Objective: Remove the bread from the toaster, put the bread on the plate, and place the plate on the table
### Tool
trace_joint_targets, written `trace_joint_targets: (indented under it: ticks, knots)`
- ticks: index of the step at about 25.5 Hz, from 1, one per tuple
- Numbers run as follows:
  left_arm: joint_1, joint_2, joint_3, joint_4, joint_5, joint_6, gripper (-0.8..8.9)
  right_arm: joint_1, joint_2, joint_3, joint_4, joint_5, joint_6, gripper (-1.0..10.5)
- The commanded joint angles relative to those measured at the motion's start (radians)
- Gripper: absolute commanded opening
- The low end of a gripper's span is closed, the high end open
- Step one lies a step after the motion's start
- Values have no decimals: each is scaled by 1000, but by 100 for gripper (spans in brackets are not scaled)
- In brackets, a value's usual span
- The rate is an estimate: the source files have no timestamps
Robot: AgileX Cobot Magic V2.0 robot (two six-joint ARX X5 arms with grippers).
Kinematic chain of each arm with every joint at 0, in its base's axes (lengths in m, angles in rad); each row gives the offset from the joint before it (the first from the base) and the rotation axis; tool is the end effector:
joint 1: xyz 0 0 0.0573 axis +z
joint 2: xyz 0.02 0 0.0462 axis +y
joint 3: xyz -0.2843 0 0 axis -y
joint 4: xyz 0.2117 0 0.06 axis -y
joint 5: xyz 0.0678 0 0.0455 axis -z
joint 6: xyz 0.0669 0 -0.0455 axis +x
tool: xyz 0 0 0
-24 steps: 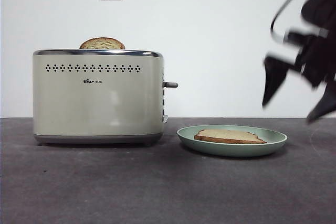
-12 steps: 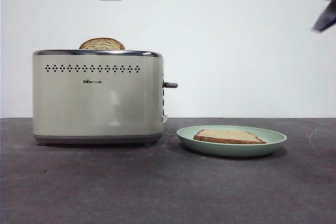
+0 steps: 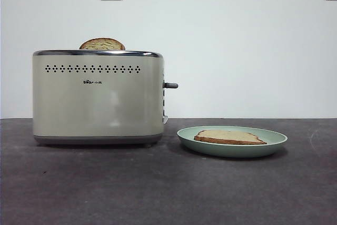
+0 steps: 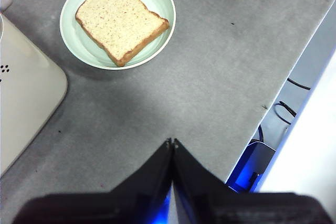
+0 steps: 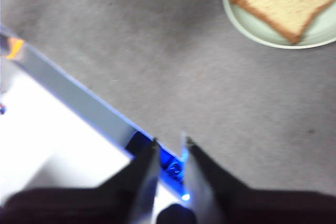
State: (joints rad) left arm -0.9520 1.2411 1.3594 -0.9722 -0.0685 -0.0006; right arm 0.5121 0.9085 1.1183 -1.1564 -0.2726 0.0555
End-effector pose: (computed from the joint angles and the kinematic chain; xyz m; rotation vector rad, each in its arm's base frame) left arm 0.1311 -0.1761 0.3556 0.4297 0.7689 -0.8275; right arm 0.0932 0.0730 0.3232 -0.0672 0.9821 0.6967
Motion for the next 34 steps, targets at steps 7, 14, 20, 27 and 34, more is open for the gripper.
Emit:
trace_joint_targets:
  ticks: [7,14,20,27,34]
  knots:
    - [-4,0,-5,-16,-1,0,-7,2,-5,-3,-25,69,-1,-10]
    - [-2,0,-5,-16,-8,0,-4,1,-8,-3,-27,69,7,1]
    - [-2,0,-5,-16,-8,0,-4,1,-8,-3,-27,69,7,1]
    - [-2,0,-5,-15,-8,0,-4,1,-8,-3,-27,70,7,1]
    - [8,-4,-5,12,-75,29,-4,1,-8,-3,-27,69,7,1]
